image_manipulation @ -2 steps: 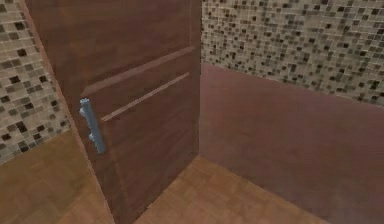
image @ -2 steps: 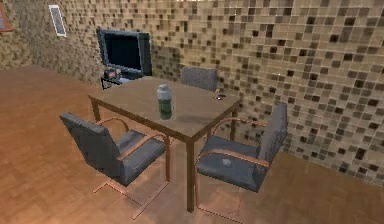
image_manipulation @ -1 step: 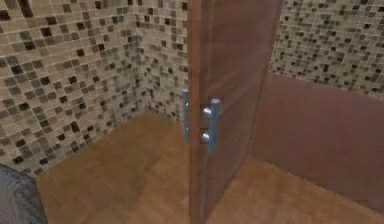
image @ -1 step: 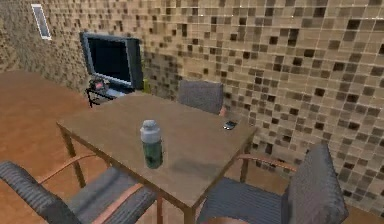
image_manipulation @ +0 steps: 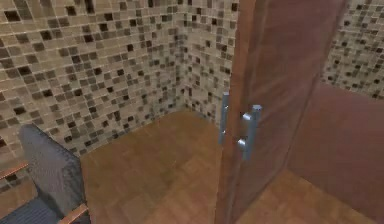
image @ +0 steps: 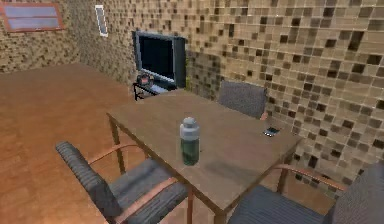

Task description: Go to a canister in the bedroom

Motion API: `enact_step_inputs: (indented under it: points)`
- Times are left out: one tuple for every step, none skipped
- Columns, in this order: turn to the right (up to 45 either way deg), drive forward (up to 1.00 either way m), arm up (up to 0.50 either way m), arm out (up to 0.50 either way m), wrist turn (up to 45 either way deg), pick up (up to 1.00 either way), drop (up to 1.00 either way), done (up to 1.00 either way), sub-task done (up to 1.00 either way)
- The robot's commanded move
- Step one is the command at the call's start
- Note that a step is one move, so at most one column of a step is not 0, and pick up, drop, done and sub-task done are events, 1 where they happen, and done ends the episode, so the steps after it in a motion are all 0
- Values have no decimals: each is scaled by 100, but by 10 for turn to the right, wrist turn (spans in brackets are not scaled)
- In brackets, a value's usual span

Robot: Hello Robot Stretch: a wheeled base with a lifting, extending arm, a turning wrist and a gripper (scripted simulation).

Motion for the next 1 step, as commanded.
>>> enact_step_inputs:
  points:
    - [0,0,0,0,0,0,0,100,0]
